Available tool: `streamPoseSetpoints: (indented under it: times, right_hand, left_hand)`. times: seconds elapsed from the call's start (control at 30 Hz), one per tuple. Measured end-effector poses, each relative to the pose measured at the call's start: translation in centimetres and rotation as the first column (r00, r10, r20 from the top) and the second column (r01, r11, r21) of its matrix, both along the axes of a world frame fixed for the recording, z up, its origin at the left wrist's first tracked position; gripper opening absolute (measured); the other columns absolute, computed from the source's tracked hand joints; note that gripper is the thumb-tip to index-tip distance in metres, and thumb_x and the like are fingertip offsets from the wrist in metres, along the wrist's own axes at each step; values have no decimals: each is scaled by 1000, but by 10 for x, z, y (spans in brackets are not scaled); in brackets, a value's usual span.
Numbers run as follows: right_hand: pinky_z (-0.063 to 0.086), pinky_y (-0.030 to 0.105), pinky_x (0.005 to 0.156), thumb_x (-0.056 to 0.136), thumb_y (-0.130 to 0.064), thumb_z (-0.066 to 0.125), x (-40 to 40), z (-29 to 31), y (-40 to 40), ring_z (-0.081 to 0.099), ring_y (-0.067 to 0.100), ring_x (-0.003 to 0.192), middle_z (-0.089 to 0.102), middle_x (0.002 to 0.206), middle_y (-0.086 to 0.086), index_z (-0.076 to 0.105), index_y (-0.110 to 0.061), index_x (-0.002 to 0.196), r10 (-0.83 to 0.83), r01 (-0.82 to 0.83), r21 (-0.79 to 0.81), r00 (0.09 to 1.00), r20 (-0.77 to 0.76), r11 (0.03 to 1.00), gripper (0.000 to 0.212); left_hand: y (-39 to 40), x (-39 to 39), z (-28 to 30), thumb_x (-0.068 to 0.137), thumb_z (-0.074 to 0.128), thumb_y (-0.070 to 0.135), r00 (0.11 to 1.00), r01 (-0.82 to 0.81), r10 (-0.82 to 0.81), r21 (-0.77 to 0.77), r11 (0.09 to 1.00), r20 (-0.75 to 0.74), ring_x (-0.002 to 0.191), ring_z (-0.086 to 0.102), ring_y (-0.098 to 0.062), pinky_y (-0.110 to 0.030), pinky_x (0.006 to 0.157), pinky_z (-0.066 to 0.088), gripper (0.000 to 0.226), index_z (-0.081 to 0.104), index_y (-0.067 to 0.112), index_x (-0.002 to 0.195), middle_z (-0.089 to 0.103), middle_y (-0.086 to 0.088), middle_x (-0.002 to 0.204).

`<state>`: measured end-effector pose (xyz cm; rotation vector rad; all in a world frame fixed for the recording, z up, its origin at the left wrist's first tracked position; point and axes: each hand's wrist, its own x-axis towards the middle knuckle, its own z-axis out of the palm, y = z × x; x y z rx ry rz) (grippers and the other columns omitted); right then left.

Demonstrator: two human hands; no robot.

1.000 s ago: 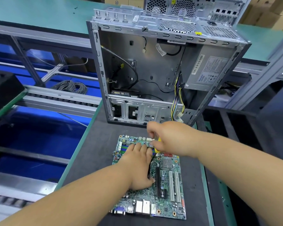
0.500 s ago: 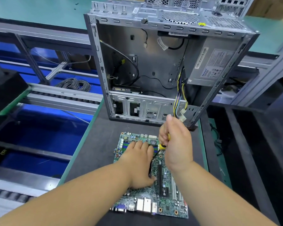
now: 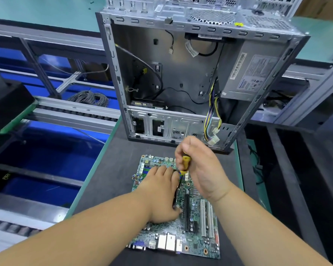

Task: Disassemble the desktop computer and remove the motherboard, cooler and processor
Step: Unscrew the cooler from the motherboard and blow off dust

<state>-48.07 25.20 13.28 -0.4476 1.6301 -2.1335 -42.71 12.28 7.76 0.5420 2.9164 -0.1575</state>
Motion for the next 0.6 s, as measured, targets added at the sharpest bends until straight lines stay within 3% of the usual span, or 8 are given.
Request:
streamPoseSetpoints:
  times: [0.1, 0.23, 0.3, 0.37, 0.43, 0.53, 0.6]
  right_hand:
    - [40, 27, 67, 93, -33, 49, 11, -6, -5, 50, 18, 70, 54, 73, 3, 63, -17, 83, -183, 183, -8, 983, -3, 983, 23]
    - [32, 25, 60, 93, -34, 41, 22, -8, -16, 36, 16, 63, 42, 65, 1, 51, -17, 71, -317, 322, 45, 944, -91, 946, 30]
    - [29, 23, 54, 84, -31, 46, 23, -9, -20, 32, 16, 57, 37, 59, 1, 45, -16, 60, -269, 268, -23, 953, -141, 963, 28]
    - [27, 19, 48, 78, -31, 49, 17, -4, -21, 30, 13, 51, 34, 52, -2, 41, -16, 53, -87, 88, -5, 977, -194, 996, 30]
    - [21, 20, 45, 72, -26, 52, 4, 5, -18, 26, 13, 45, 32, 47, -4, 40, -16, 50, 37, -36, 16, 994, -102, 999, 28]
    - [17, 27, 48, 81, -19, 46, -6, 10, -8, 22, 13, 46, 30, 47, 0, 40, -9, 61, 86, -86, -4, 996, -6, 996, 24]
    - [28, 35, 57, 88, -22, 47, -1, 9, -6, 36, 20, 57, 41, 59, 6, 45, -6, 74, 32, -28, 100, 999, -37, 995, 22]
  left_hand:
    - [1, 0, -2, 72, 40, 73, 1000, -10, 10, 11, 1000, -15, 113, 34, -31, -47, 103, 29, 84, 33, 10, 127, 40, -10, 126]
    - [0, -1, -5, 72, 41, 74, 1000, -5, 5, -3, 1000, -13, 114, 34, -32, -46, 104, 29, 88, 32, 9, 132, 40, -11, 126]
    - [0, -1, -5, 72, 40, 74, 1000, -5, 5, -17, 1000, -10, 113, 35, -32, -46, 102, 30, 86, 39, 10, 129, 43, -12, 125]
    - [0, -2, -5, 71, 37, 74, 1000, -1, 1, -52, 999, 8, 116, 35, -35, -48, 102, 29, 85, 43, 11, 127, 44, -15, 128]
    - [1, -2, -4, 72, 37, 74, 1000, -1, 2, -64, 998, 20, 119, 33, -35, -48, 103, 27, 88, 38, 9, 130, 41, -16, 132]
    - [0, -1, -2, 71, 38, 75, 1000, -10, 11, -51, 999, 7, 118, 34, -33, -47, 104, 28, 93, 31, 7, 135, 38, -12, 132]
    - [0, -1, -3, 71, 36, 76, 1000, -8, 8, -47, 999, 12, 120, 33, -34, -48, 105, 29, 92, 31, 9, 134, 37, -10, 132]
